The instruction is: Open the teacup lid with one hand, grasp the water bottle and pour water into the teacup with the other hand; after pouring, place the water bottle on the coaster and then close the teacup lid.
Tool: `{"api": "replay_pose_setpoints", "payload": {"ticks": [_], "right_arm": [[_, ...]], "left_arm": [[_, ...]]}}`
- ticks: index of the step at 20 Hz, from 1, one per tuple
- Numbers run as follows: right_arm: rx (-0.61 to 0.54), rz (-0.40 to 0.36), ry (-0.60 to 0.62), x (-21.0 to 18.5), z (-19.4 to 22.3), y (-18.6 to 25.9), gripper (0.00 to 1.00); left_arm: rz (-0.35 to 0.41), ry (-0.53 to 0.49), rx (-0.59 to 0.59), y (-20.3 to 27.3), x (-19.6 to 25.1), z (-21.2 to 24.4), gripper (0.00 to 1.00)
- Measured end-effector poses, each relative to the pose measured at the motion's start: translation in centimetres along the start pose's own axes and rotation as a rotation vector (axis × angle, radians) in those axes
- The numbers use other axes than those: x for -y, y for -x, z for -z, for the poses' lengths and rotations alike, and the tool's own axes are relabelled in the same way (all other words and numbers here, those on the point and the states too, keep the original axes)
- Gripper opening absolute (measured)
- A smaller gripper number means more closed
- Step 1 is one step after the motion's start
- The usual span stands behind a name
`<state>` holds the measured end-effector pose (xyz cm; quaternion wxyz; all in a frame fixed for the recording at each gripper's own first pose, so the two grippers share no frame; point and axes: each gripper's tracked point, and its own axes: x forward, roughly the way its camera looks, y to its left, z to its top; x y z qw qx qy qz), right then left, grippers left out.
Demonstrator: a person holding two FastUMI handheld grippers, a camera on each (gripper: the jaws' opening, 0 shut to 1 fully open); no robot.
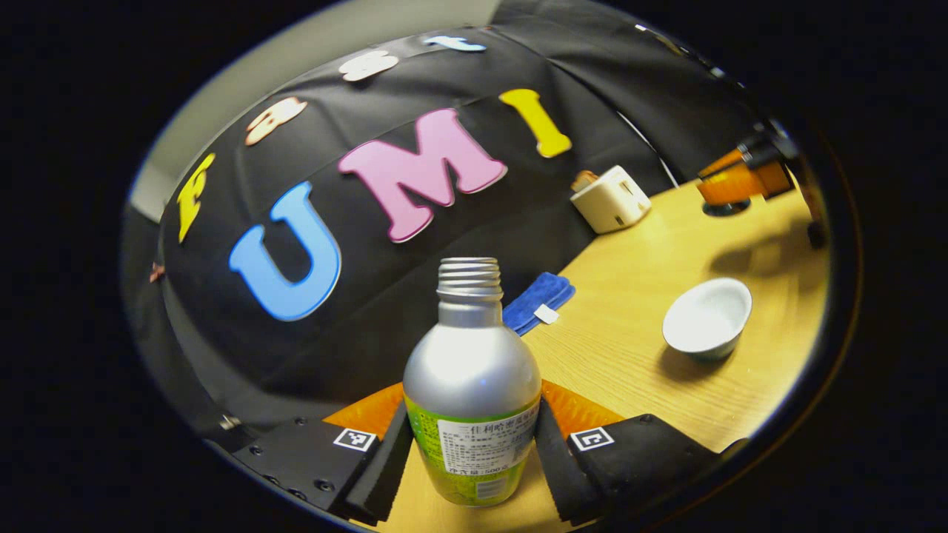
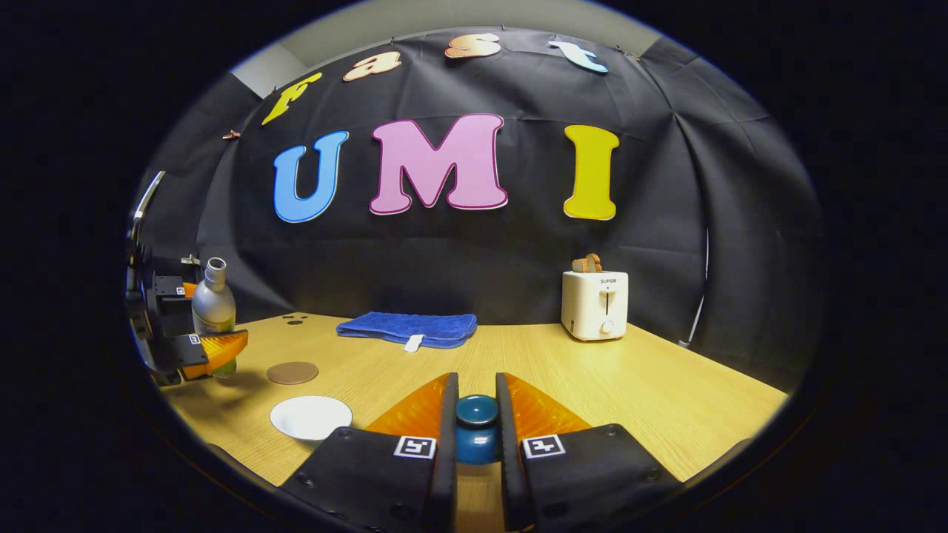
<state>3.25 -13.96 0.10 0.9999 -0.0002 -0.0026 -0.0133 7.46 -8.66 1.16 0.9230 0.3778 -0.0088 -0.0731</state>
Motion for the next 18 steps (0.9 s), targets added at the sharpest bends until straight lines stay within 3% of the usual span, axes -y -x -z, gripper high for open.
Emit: {"api": "replay_pose_setpoints", "payload": {"ticks": [9,15,18], "right_arm": [[-0.001,-0.03,-0.001,1.2,0.0,0.1,0.28],[0.0,-0.04,0.0,1.0,0.0,0.2,0.28],[0.0,-0.041,0.0,1.0,0.0,0.1,0.28]], "left_arm": [[0.113,-0.606,0.015,-0.5,4.2,-0.9,0.8],[0.169,-0.897,0.0,-1.0,4.6,-1.7,0.8],[0.185,-0.963,-0.013,-1.0,4.7,-1.5,0.8]]}}
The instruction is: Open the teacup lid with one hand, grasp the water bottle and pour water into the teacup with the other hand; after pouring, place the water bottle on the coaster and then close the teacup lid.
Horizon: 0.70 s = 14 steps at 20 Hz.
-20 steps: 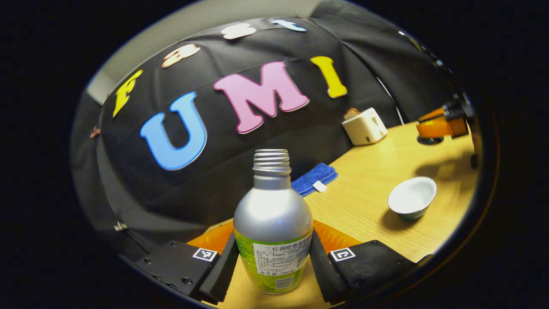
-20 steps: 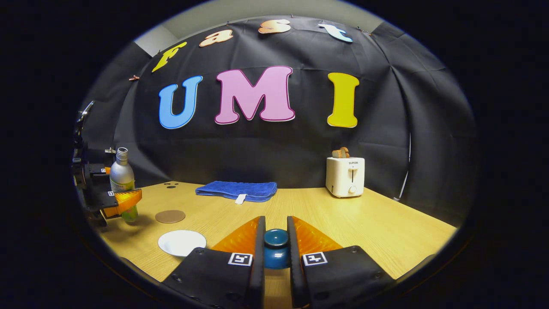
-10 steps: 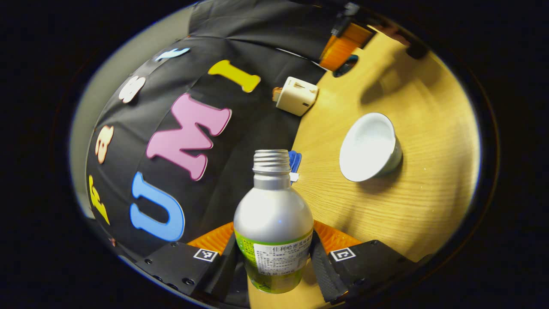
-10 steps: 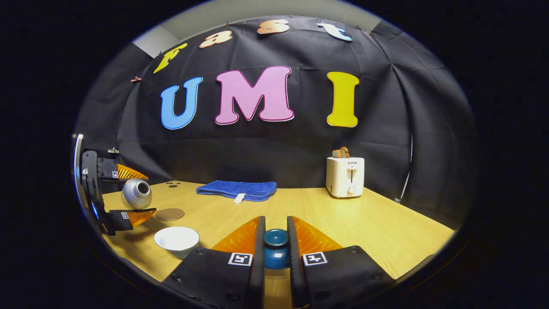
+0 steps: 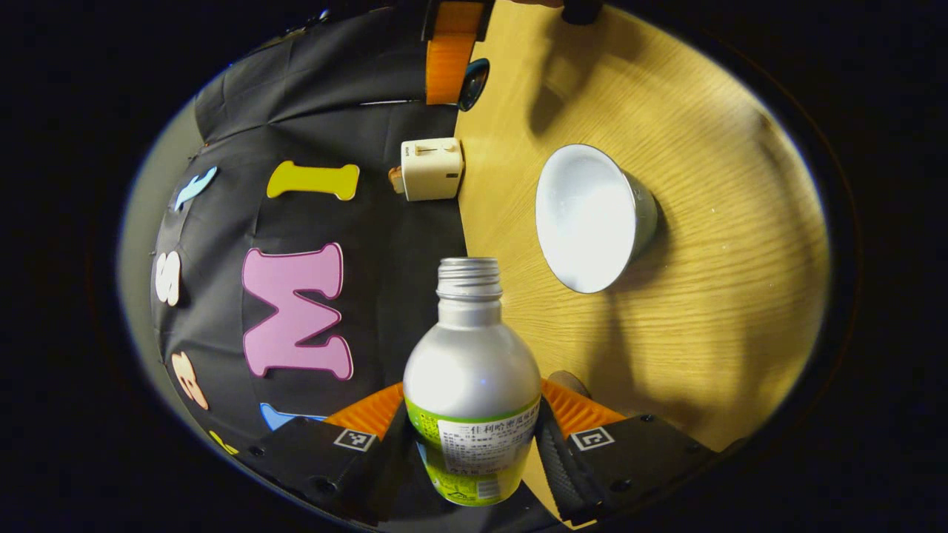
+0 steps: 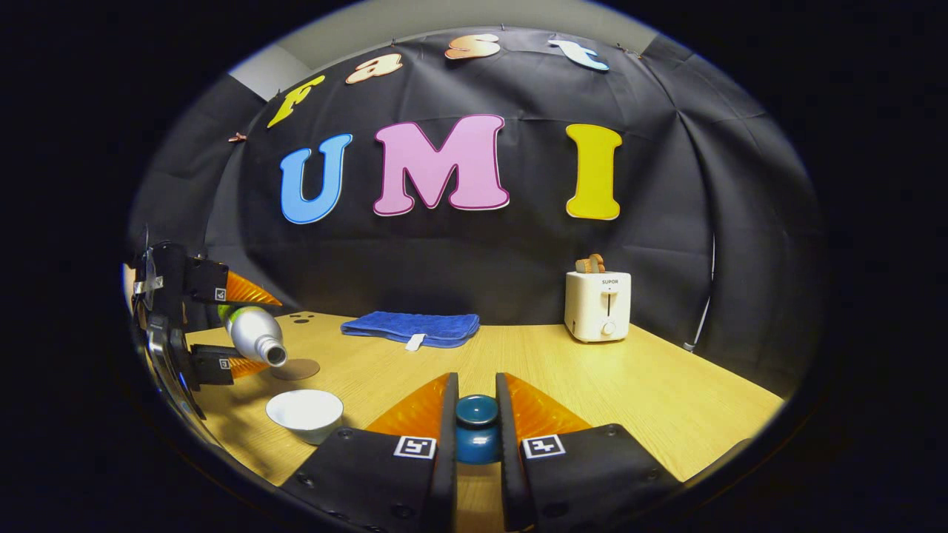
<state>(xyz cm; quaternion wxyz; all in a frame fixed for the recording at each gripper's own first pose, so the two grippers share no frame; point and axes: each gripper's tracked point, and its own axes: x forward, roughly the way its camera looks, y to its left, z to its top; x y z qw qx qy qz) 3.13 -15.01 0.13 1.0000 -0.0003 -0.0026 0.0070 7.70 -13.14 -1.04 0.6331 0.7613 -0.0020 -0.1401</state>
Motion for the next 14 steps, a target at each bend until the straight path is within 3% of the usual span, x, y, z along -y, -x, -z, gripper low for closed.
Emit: {"api": "replay_pose_setpoints", "payload": {"ticks": [8,14], "right_arm": [[0.0,-0.001,0.0,0.0,0.0,0.0,0.28],[0.0,0.0,0.0,0.0,0.0,0.0,0.28]], "left_arm": [[0.015,-0.179,-0.016,0.3,-1.4,0.1,0.8],[0.011,-0.258,-0.025,0.2,-2.2,0.3,0.8]]}}
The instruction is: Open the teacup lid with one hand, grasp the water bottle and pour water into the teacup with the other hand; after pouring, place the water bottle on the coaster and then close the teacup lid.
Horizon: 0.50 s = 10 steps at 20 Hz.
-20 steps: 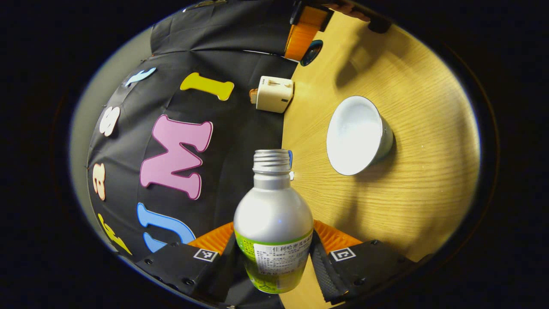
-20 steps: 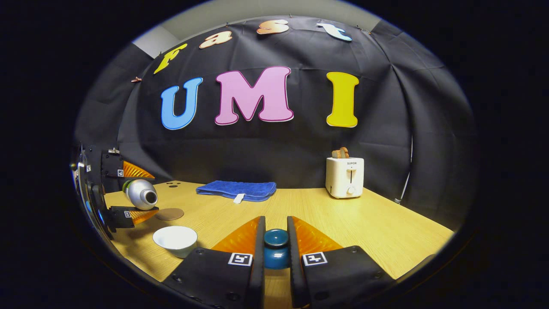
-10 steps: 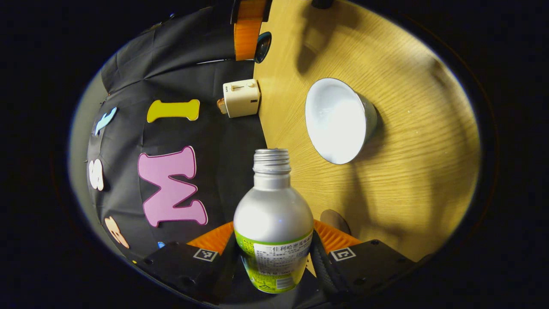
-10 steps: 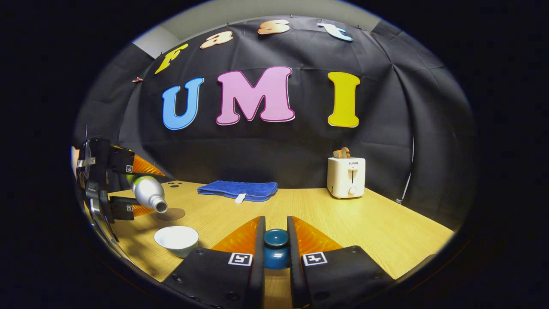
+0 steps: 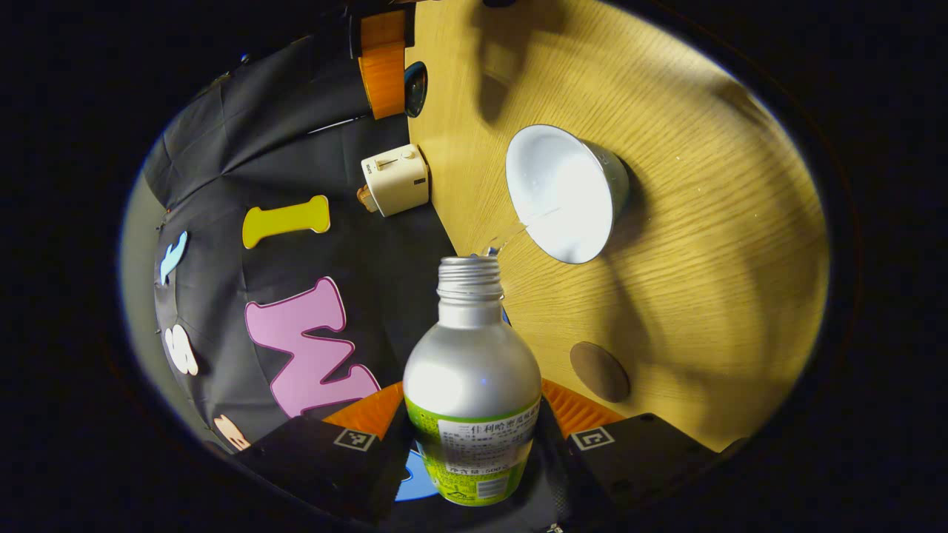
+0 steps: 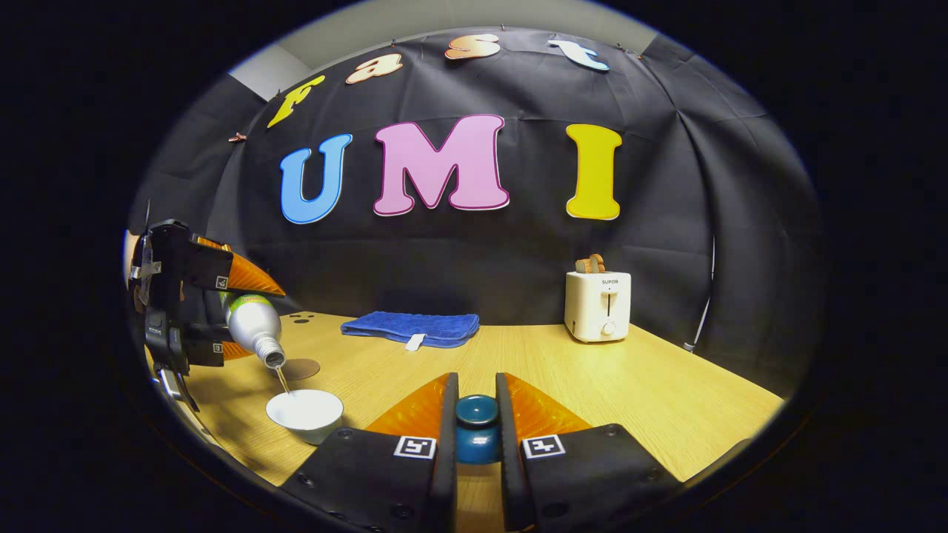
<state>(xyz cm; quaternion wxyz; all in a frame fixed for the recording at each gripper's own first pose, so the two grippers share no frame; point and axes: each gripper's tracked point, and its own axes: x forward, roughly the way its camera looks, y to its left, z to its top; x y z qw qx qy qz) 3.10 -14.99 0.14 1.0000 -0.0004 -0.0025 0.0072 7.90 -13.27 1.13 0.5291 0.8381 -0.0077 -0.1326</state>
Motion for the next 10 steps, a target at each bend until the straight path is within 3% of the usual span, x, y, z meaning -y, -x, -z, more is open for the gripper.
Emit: {"api": "replay_pose_setpoints", "payload": {"ticks": [10], "right_arm": [[0.0,-0.001,0.0,0.02,0.01,-0.06,0.28]], "left_arm": [[0.017,-0.083,0.003,-0.03,-1.06,0.32,0.8]]}}
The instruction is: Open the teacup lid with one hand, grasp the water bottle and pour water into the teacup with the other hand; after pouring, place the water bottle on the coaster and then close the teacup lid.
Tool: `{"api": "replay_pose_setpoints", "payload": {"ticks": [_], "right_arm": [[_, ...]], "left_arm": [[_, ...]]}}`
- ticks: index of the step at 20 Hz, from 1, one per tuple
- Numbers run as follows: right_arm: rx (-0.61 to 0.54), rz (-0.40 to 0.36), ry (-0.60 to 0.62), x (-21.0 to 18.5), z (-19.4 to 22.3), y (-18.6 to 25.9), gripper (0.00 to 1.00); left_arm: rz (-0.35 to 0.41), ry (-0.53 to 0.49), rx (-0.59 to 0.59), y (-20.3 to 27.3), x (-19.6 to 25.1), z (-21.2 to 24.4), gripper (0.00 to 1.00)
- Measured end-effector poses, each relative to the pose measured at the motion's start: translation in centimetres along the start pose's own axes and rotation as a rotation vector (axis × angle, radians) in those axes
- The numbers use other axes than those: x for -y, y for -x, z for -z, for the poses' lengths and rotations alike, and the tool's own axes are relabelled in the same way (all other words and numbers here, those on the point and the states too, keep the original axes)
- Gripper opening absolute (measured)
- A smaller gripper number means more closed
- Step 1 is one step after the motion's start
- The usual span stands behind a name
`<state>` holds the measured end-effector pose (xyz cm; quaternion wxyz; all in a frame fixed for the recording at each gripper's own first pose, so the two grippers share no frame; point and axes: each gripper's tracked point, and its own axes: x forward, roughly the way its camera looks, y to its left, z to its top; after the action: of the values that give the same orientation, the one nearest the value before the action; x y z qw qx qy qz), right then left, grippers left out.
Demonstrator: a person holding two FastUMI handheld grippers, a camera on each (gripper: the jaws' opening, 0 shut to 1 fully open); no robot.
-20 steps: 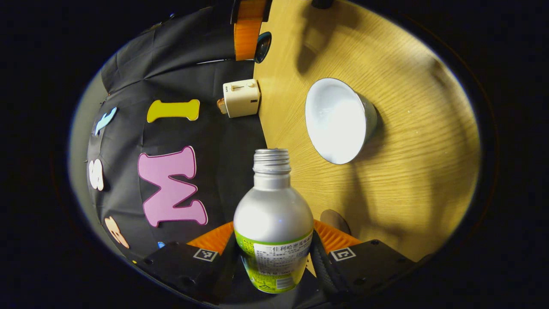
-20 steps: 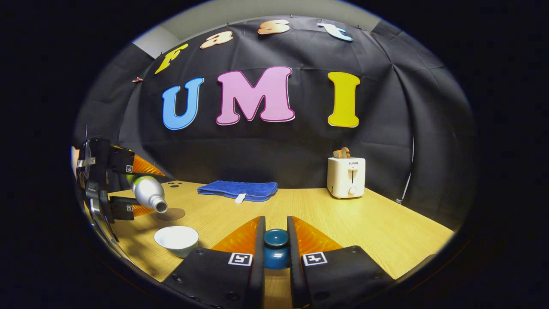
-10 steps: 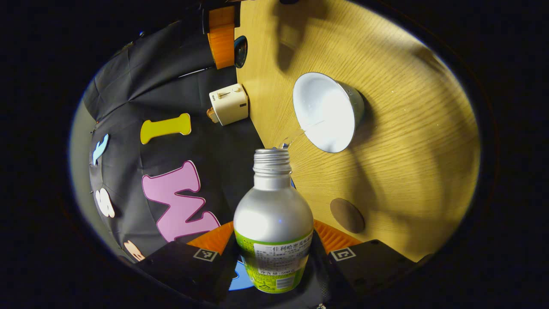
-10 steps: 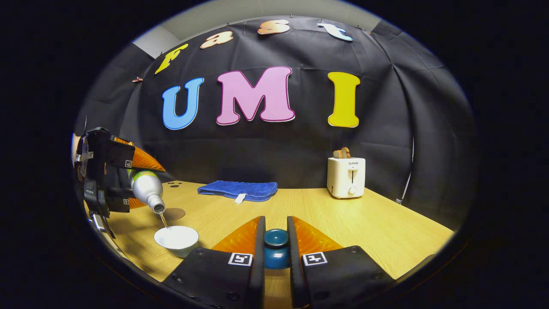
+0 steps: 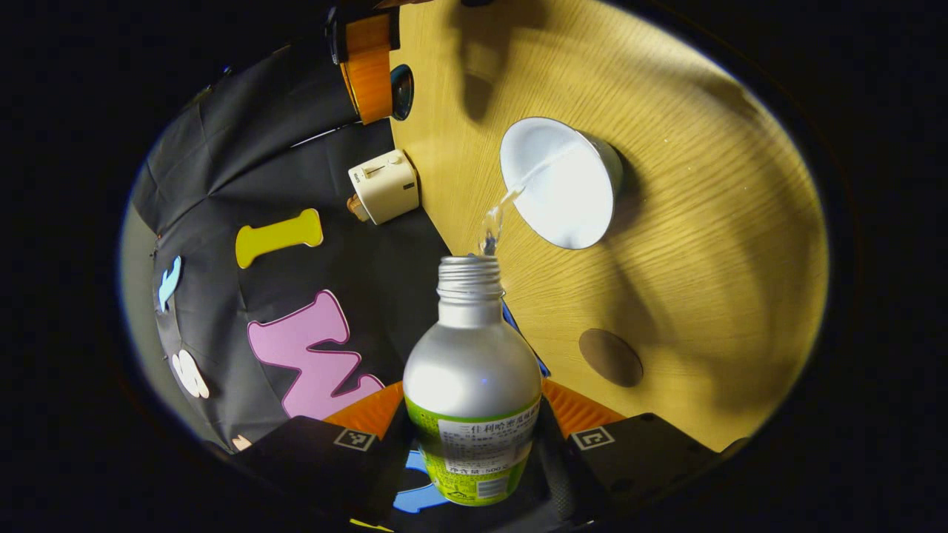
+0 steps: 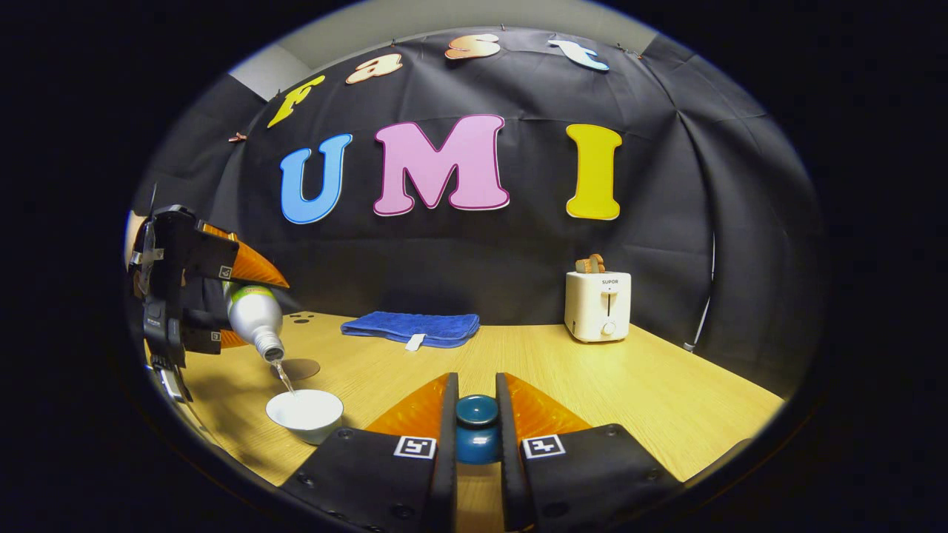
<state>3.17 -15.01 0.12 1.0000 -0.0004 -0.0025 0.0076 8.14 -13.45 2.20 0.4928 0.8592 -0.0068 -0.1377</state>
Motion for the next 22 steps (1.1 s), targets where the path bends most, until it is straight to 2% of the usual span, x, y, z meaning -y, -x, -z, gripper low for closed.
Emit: {"api": "replay_pose_setpoints", "payload": {"ticks": [15,22], "right_arm": [[-0.001,-0.001,0.0,0.0,0.0,0.0,0.28],[-0.001,-0.001,0.0,0.0,0.0,0.0,0.28]], "left_arm": [[-0.005,-0.124,-0.038,0.1,-1.4,1.6,0.81],[-0.006,-0.144,-0.036,0.6,-2.0,1.4,0.81]]}}
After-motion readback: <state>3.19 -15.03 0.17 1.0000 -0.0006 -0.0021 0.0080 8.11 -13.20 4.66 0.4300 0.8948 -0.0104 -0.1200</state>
